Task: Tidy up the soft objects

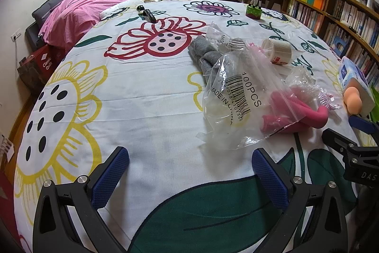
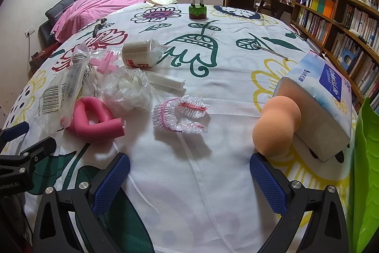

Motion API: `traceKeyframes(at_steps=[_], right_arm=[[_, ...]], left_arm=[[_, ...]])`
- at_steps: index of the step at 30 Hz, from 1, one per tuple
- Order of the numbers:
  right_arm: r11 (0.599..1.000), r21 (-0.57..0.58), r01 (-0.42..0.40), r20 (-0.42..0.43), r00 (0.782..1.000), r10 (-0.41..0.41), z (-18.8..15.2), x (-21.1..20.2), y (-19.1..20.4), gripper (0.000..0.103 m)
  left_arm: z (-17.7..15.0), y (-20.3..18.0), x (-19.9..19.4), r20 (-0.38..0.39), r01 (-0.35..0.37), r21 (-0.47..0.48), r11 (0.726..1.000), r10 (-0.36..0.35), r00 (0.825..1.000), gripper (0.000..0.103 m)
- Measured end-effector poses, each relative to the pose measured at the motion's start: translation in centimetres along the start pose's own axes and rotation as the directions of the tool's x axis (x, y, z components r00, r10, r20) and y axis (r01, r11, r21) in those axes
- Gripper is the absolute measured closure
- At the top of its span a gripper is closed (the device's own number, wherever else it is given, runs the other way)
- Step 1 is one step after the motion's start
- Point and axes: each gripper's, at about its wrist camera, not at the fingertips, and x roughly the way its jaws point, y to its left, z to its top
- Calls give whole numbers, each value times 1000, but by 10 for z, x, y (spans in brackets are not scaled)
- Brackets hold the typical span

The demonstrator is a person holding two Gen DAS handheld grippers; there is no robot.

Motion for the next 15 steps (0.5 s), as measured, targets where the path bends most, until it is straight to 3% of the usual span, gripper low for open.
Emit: traceKeyframes(at_steps=[7, 15], right_arm=[[997, 28, -72, 32, 997, 71, -3, -6, -6, 0], [991, 48, -128, 52, 991, 126, -2, -8, -10, 0]], left_arm=[[1, 9, -10, 54, 82, -40, 996, -79, 995, 0], [6, -6, -22, 109, 93, 13, 996, -94, 990, 0]])
